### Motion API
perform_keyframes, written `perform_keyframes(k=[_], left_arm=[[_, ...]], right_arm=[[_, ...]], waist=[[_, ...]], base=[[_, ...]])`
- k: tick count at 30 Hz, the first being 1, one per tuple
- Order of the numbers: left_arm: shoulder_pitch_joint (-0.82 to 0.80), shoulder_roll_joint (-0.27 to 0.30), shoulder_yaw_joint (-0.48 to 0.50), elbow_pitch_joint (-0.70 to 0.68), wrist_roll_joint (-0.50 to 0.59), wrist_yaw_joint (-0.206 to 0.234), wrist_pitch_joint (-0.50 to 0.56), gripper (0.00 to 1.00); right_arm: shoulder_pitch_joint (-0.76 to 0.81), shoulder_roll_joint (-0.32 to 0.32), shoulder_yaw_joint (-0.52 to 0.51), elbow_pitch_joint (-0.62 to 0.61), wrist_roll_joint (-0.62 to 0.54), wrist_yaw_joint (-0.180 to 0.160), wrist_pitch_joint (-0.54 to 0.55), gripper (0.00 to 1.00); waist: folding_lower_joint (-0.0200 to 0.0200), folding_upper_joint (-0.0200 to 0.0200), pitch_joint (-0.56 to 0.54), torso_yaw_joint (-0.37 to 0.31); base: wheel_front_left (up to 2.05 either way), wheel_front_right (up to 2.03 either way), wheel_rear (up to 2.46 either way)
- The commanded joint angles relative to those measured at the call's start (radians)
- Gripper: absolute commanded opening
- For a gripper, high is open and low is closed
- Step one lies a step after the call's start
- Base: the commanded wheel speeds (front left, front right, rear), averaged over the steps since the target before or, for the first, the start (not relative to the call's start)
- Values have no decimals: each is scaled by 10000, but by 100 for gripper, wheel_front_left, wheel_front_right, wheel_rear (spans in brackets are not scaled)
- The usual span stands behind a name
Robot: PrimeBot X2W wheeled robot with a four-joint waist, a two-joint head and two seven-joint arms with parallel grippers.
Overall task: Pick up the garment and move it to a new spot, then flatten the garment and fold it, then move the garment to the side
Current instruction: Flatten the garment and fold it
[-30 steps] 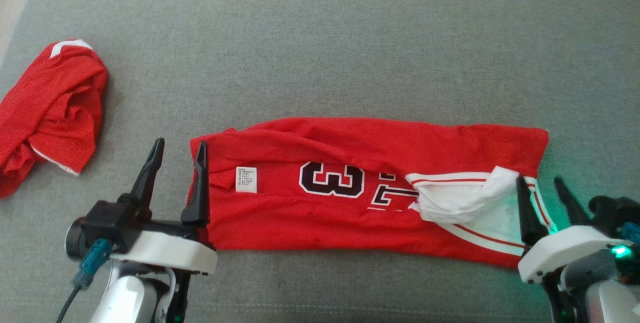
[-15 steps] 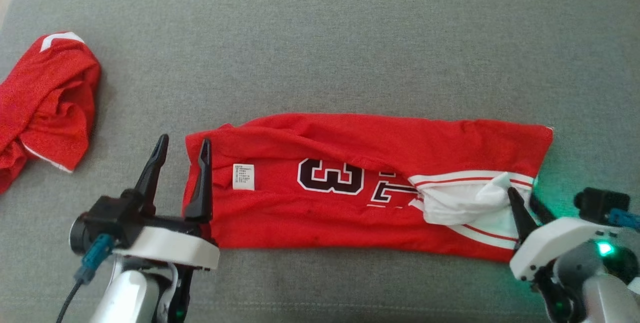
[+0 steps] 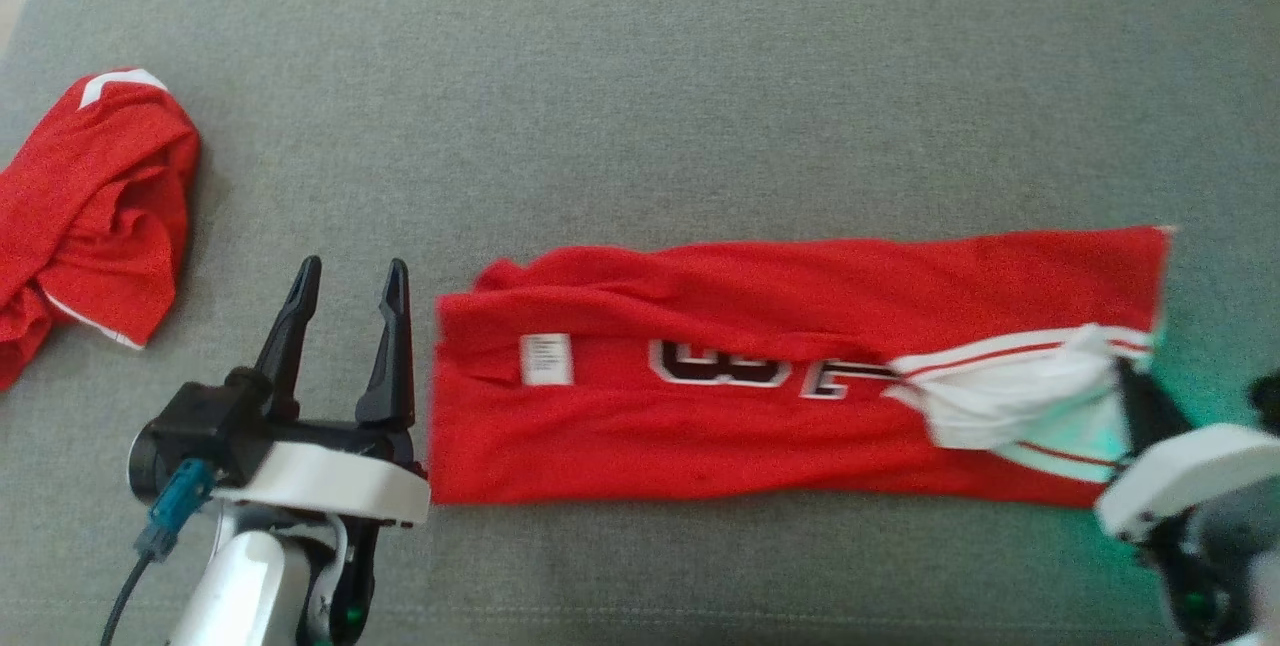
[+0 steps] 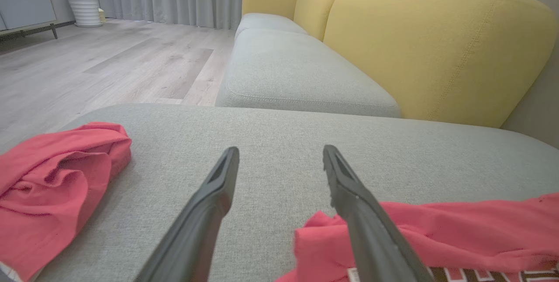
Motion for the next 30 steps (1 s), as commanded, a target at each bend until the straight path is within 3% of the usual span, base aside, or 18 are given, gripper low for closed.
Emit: perform_keyframes(k=[1,8,13,22,26,30], left_arm=[[-188,70,429,-347,113,-31,-122,100],[-147,-27,545,-395,183,-82,-123,100],[-86,-89,618,-370,208,-120,-123,100],[22,-162,667,-277,286,-170,-123,100],[-24,-218,601,-221,306,-227,-123,100],[-55,-260,572,-158,312,-280,-124,100]], right_arm=[[48,-384,-318,-522,33,63,-74,0],[463,-504,-1485,-1094,-70,63,192,0],[585,-361,-1384,-1892,-174,63,512,0],[169,99,1419,-5079,368,63,2103,0],[-308,213,3136,-4917,1128,63,2243,0],[-893,224,4895,-3717,2275,63,1431,0]], waist=[[0,-1,-14,-50],[0,-1,-27,-136],[0,-1,-117,-190],[0,-1,-431,-311],[0,-1,-494,-190],[0,-1,-520,26]], base=[[0,0,0],[0,0,0],[0,0,0],[0,0,0],[0,0,0],[0,0,0]])
